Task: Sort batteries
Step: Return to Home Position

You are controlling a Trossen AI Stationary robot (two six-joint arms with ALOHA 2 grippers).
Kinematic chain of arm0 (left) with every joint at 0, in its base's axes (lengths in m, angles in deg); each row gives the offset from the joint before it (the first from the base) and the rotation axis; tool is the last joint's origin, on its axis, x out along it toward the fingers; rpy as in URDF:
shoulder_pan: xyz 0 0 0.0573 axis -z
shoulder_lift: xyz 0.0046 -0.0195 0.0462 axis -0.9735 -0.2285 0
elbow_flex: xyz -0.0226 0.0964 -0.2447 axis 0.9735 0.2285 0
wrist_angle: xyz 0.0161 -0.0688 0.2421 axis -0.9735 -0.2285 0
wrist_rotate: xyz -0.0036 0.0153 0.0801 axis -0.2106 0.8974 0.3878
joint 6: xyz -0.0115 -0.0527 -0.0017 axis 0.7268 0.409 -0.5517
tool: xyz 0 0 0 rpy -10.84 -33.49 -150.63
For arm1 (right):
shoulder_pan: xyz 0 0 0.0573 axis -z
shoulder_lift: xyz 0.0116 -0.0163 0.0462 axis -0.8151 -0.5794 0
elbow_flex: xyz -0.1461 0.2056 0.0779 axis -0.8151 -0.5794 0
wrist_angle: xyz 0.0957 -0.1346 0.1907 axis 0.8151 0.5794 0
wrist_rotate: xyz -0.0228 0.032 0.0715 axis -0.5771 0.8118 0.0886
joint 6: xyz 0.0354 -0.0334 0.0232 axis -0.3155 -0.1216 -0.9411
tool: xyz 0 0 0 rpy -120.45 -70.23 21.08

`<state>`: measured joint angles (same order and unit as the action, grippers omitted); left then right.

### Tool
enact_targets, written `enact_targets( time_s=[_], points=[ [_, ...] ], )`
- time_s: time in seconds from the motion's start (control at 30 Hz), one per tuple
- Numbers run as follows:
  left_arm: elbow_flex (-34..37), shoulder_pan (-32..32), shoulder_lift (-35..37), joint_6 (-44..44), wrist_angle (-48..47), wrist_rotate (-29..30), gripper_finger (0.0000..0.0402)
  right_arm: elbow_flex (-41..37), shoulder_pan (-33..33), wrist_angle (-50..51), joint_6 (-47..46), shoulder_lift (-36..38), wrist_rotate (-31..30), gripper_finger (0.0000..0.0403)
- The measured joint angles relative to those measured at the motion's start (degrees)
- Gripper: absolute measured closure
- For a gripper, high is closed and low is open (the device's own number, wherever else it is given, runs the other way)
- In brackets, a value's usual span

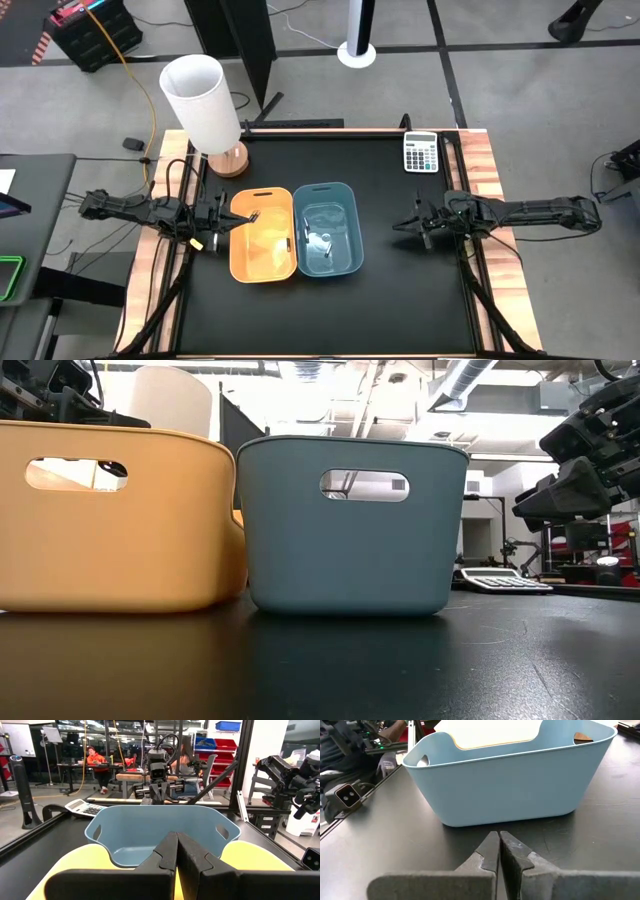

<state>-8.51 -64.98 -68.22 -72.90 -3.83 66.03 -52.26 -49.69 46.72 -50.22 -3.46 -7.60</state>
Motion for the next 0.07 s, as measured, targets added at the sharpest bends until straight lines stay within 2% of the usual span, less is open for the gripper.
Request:
enact_targets(
  time_s=[0.07],
  points=[
    [0.0, 0.0, 0.0, 0.0, 0.0, 0.0, 0.0401, 0.0, 0.0, 0.0, 0.0, 0.0, 0.0, 0.0369]
  ],
)
